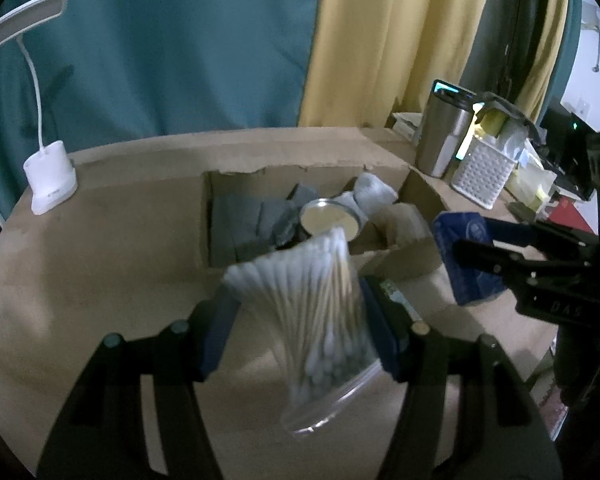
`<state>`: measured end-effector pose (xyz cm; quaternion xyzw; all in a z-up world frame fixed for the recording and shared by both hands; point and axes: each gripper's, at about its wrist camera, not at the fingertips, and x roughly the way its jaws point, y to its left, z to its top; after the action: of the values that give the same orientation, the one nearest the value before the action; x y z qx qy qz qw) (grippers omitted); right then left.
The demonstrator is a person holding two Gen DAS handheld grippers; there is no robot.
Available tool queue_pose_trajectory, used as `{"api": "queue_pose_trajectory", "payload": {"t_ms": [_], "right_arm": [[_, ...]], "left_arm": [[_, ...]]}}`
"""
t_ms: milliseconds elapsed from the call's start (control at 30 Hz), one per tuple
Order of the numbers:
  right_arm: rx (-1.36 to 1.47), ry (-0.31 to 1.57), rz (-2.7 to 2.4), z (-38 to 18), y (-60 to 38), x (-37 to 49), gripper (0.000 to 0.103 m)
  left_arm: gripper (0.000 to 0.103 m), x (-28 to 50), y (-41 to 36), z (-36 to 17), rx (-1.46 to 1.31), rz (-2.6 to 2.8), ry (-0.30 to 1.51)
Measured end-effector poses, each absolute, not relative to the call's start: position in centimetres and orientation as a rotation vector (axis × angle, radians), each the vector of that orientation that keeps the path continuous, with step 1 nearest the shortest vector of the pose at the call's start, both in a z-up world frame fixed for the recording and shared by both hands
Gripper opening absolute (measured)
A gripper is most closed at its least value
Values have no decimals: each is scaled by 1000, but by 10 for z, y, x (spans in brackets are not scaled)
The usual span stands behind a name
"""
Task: Organize objects
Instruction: 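Carry the swab bag with the left gripper while the right carries the tissue pack over the box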
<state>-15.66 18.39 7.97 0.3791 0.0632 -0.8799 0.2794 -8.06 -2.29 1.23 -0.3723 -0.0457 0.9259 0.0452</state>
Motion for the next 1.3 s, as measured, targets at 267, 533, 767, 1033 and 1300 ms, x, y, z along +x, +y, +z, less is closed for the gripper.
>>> {"api": "queue_pose_trajectory", "payload": {"t_ms": [267, 533, 767, 1033, 1300], "right_arm": [[1012, 166, -2361, 83, 181, -163, 58], [1011, 167, -2357, 86, 175, -176, 58], [1014, 167, -2356, 87, 171, -184, 58], [1021, 179, -2354, 87, 167, -193, 58], [1016, 184, -2356, 86, 162, -200, 58]], "left_arm": [[62, -90, -27, 17, -1129, 2833, -136], [62, -98, -30, 19, -1127, 2835, -136], [62, -107, -34, 21, -1127, 2838, -133], [62, -121, -42, 23, -1121, 2842, -144], [62, -129, -45, 22, -1112, 2846, -137]]}}
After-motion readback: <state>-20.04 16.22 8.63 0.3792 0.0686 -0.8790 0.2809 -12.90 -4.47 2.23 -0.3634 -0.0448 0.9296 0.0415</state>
